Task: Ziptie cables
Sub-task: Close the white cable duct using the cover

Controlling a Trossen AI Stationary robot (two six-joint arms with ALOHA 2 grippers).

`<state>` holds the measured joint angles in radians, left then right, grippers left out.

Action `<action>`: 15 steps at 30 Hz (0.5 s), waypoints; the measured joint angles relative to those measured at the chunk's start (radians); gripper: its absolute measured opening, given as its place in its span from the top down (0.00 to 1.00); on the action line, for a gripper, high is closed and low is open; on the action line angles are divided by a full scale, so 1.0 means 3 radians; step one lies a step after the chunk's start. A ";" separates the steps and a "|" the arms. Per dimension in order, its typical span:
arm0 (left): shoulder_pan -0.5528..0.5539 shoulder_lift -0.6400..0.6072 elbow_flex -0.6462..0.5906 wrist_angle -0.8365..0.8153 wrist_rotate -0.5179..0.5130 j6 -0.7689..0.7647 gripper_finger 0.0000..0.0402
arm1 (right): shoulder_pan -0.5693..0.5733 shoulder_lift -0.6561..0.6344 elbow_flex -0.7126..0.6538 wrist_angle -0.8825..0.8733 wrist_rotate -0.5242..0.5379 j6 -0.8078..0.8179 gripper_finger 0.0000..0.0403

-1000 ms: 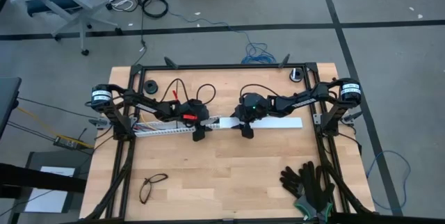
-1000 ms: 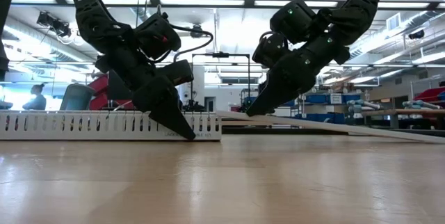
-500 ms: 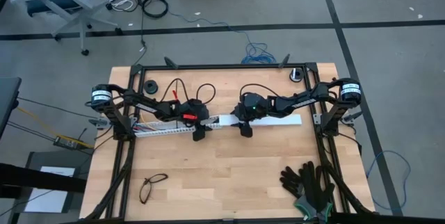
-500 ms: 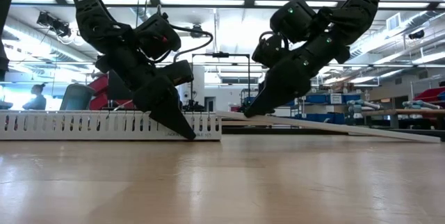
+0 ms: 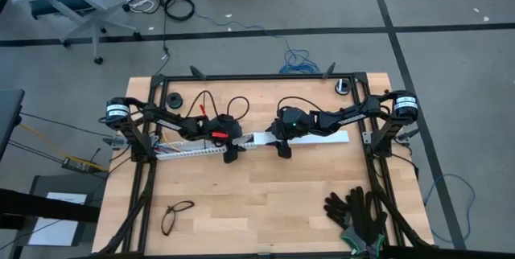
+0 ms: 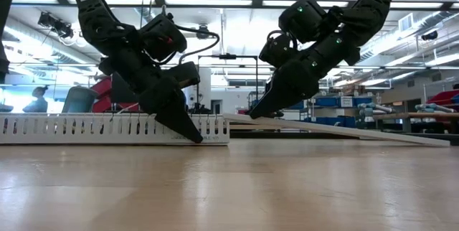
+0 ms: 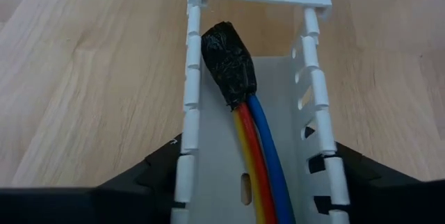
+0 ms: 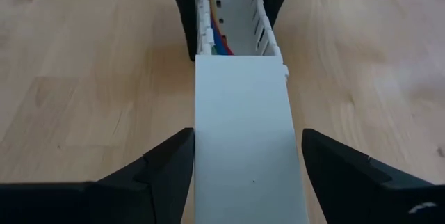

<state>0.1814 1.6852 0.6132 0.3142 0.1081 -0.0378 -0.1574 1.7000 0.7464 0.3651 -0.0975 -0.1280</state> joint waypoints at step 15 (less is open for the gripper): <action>-0.0001 0.0000 0.0000 0.0218 0.0004 0.0017 0.19 | -0.0001 0.0000 0.0000 0.0003 0.0001 0.0084 0.40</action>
<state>0.1810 1.6852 0.6132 0.3797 0.1093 -0.0326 -0.1577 1.7000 0.7464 0.3660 -0.0971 -0.1028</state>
